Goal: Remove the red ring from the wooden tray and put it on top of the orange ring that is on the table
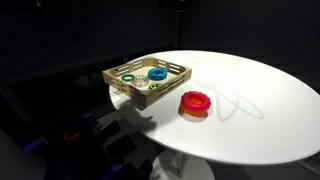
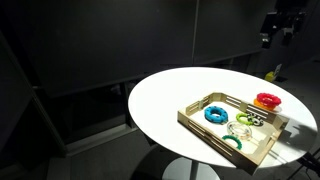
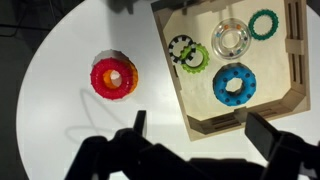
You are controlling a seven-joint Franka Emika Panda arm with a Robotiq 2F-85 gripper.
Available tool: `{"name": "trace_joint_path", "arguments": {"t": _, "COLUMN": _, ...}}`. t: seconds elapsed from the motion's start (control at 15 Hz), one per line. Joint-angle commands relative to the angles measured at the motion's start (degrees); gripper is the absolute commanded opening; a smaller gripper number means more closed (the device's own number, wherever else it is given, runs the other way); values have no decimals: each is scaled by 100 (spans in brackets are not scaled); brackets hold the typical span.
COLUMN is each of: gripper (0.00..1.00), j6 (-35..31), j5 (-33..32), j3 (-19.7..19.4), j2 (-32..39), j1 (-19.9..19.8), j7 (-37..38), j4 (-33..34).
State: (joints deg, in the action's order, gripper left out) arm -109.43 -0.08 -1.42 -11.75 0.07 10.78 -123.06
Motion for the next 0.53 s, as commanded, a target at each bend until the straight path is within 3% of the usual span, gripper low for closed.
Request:
{"name": "trace_joint_path", "arguments": {"t": 0.0, "gripper": 100, "j6": 320, "j5": 263, "j3": 39, "j2": -339, "j1": -8, "j7": -241, "j4": 277}}
{"name": "trace_joint_path", "arguments": {"t": 0.33, "gripper": 100, "j6": 644, "j5": 554, "j3": 46, "j2": -521, "j1": 10, "j7": -306, "j4": 632}}
{"name": "trace_joint_path", "arguments": {"t": 0.47, "gripper": 100, "j6": 447, "j5": 428, "j3": 93, "j2": -544, "j1": -32, "j7": -186, "j4": 469}}
